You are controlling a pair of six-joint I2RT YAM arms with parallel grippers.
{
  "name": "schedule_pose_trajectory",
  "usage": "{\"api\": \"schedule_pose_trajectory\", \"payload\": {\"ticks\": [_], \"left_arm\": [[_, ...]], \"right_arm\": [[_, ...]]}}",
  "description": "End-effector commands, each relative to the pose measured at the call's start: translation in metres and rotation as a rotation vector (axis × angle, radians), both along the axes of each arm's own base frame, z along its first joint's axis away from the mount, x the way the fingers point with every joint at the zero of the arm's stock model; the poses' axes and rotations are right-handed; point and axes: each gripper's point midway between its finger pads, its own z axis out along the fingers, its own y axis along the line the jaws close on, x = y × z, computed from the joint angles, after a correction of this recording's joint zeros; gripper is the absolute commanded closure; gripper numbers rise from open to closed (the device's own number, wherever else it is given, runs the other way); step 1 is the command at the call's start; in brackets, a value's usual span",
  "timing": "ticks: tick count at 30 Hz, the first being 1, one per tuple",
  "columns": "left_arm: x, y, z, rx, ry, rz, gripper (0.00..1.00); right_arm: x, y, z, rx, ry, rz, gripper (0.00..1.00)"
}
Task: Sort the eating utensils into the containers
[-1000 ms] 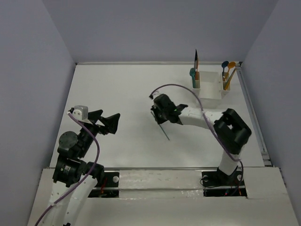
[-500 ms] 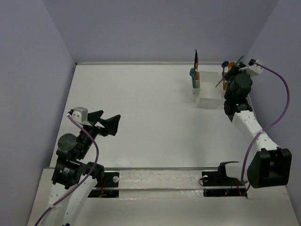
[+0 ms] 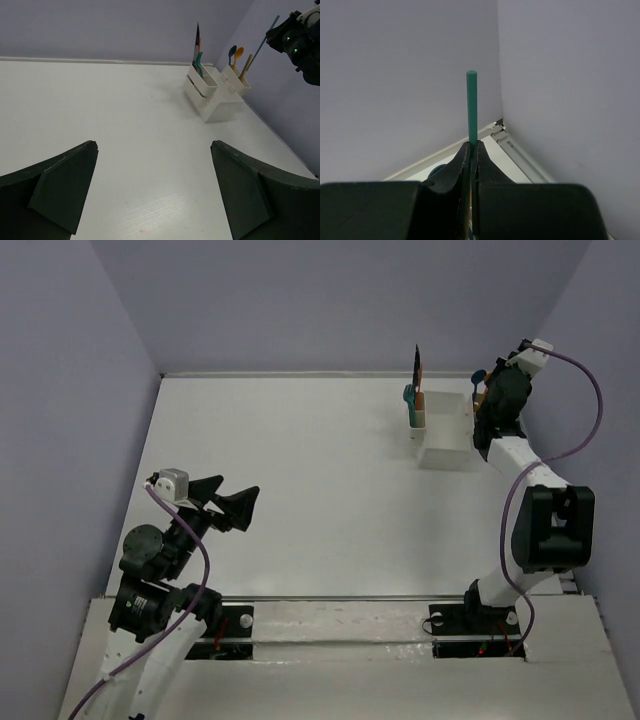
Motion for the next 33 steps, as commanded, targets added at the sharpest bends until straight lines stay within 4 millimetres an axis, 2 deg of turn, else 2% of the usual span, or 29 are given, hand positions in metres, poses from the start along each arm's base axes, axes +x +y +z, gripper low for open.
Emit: {"api": "schedule_pose_trajectory", "payload": {"ticks": [1,5,7,11,17,21,22,25,26,27,29,30,32,33], "left_arm": [[-0.003,-0.001,0.014,-0.013,-0.055,-0.009,0.01],[-0.003,0.0,0.015,-0.014,-0.058,-0.007,0.01],[-0.004,-0.002,0.015,-0.016,-0.055,-0.015,0.01],[-0.003,-0.003,0.014,-0.013,-0.051,-0.02,0.01],[-0.003,-0.003,0.014,-0.012,-0.052,-0.018,0.01],[-0.003,-0.003,0.014,-0.015,-0.054,-0.018,0.01],[-0.003,-0.002,0.014,-0.015,-0.054,-0.017,0.01],[-0.004,-0.002,0.015,-0.015,-0.055,-0.017,0.01],[-0.004,-0.002,0.015,-0.015,-0.059,-0.015,0.01],[-0.004,-0.002,0.016,-0.017,-0.06,-0.015,0.01],[-0.004,-0.002,0.015,-0.015,-0.059,-0.016,0.01],[-0.004,-0.002,0.015,-0.017,-0.058,-0.015,0.01],[-0.004,-0.002,0.015,-0.016,-0.057,-0.014,0.01],[-0.003,-0.002,0.014,-0.015,-0.054,-0.014,0.01]], "right_arm": [[0.002,-0.014,0.044,-0.09,-0.1,-0.065,1.0],[0.009,-0.014,0.023,-0.089,-0.059,-0.061,1.0],[0.007,-0.014,0.017,-0.083,-0.059,-0.06,1.0],[0.005,-0.013,-0.012,-0.063,-0.019,-0.052,1.0],[0.002,-0.011,-0.042,-0.036,0.016,-0.039,1.0],[-0.002,-0.009,-0.056,-0.03,0.027,-0.03,1.0],[-0.003,-0.008,-0.056,-0.028,0.027,-0.025,0.97],[-0.005,-0.004,-0.057,-0.03,0.039,0.002,0.72],[-0.005,0.0,-0.05,-0.004,0.014,0.023,0.52],[-0.005,0.001,-0.052,0.002,0.033,0.029,0.44],[-0.007,0.004,-0.041,0.023,0.011,0.046,0.28],[-0.012,0.007,-0.027,0.03,-0.018,0.062,0.16],[-0.016,0.012,-0.017,0.061,-0.034,0.089,0.01],[-0.023,0.014,-0.005,0.076,-0.047,0.096,0.0]]}}
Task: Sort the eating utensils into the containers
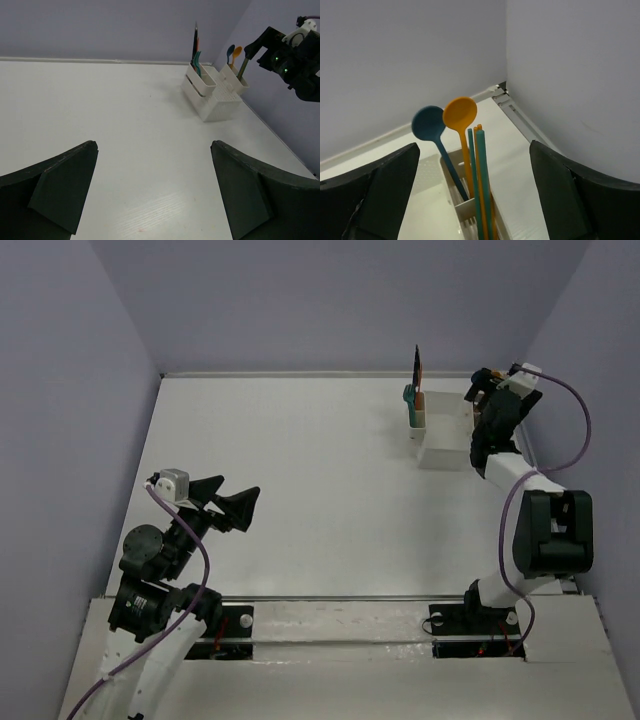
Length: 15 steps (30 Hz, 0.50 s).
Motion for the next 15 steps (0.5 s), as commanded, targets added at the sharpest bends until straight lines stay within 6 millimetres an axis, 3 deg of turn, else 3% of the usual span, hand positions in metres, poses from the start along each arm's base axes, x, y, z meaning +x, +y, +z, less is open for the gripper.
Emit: {"api": "schedule_pose_trajectory", "payload": {"ticks": [1,6,7,11,15], "left_arm": [[-0.002,0.0,0.014,-0.015,-0.052,-0.006,0.01],[0.002,0.003,0.012,-0.011,-0.038,0.017,0.01],[0.003,0.003,0.012,-0.011,-0.038,0.018,0.01],[0.005,0.007,0.012,-0.013,-0.036,0.041,0.01],[0.009,0.012,0.011,-0.015,-0.027,0.073,0.01]], "right_arm": [[-0.018,0.01,0.077,0.099,-0.189,0.054,0.0],[-0.045,0.047,0.116,0.216,-0.255,0.18,0.0],[-0.057,0.057,0.123,0.24,-0.259,0.217,0.0],[-0.083,0.103,0.124,0.379,-0.261,0.443,0.0],[-0.147,0.159,0.138,0.435,-0.278,0.779,0.0]]}}
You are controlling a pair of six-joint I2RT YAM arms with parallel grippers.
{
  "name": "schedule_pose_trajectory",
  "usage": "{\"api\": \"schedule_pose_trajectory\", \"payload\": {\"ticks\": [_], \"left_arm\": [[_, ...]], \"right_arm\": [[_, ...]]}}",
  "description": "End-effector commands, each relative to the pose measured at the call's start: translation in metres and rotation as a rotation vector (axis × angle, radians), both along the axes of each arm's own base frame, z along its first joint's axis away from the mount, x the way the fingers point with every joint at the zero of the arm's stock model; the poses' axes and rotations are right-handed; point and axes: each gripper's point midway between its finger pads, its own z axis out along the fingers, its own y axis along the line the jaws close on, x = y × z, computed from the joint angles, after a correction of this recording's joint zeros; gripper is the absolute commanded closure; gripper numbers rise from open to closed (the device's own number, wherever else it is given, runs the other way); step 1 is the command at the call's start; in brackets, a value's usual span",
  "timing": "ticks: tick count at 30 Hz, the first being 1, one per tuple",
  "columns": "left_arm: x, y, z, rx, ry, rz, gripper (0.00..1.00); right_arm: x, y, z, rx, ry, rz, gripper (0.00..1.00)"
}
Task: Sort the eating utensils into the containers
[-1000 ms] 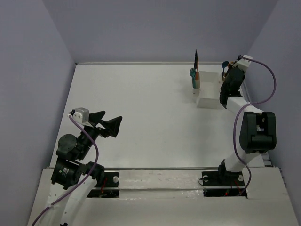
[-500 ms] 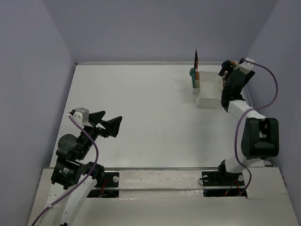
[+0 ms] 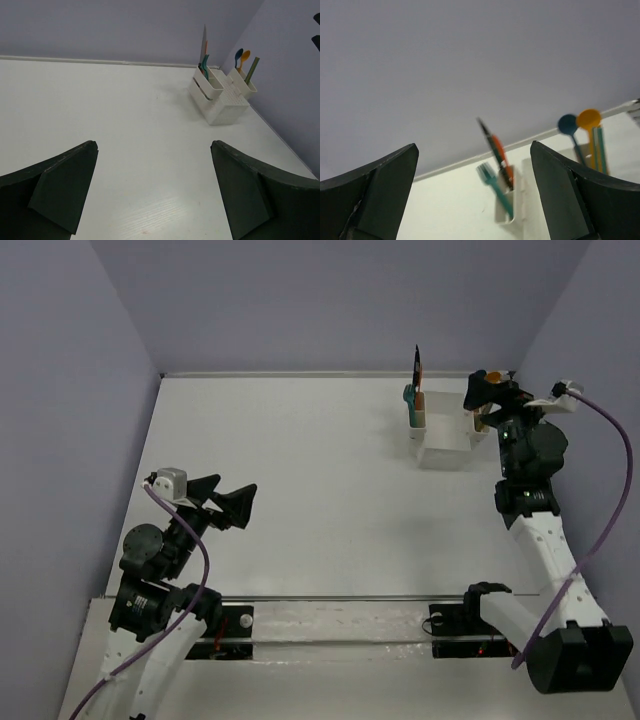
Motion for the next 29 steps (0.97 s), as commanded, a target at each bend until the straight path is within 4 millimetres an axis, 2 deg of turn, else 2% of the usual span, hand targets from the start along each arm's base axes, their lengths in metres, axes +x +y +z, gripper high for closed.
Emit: {"api": "schedule_pose_trajectory", "payload": {"ticks": [1,2,3,4,5,6,10,13,15,26,29], "left_arm": [[0.006,0.006,0.011,-0.012,-0.029,0.041,0.01],[0.006,0.007,0.011,-0.014,-0.028,0.048,0.01],[0.007,0.008,0.011,-0.015,-0.028,0.053,0.01],[0.007,0.009,0.012,-0.015,-0.028,0.059,0.01],[0.009,0.012,0.011,-0.015,-0.025,0.076,0.01],[0.01,0.013,0.01,-0.013,-0.022,0.082,0.01],[0.013,0.017,0.009,-0.01,-0.014,0.108,0.01],[0.013,0.019,0.008,-0.016,-0.02,0.12,0.01],[0.011,0.023,0.011,-0.031,-0.027,0.134,0.01],[0.01,0.025,0.013,-0.039,-0.027,0.144,0.01],[0.014,0.024,0.007,-0.031,-0.019,0.146,0.01]], "right_arm": [[-0.054,0.067,-0.012,0.068,0.034,0.38,0.0],[-0.065,0.071,-0.011,0.074,0.035,0.407,0.0],[-0.088,0.077,0.003,0.059,-0.002,0.445,0.0],[-0.098,0.079,0.005,0.054,-0.001,0.462,0.0],[-0.107,0.082,-0.001,0.053,0.029,0.48,0.0],[-0.125,0.087,0.0,0.042,0.037,0.511,0.0],[-0.161,0.091,-0.005,0.003,0.07,0.543,0.0],[-0.174,0.084,-0.01,-0.022,0.079,0.499,0.0],[-0.19,0.077,-0.013,-0.047,0.08,0.459,0.0],[-0.204,0.068,-0.015,-0.092,0.099,0.409,0.0],[-0.207,0.067,-0.014,-0.091,0.096,0.402,0.0]]}}
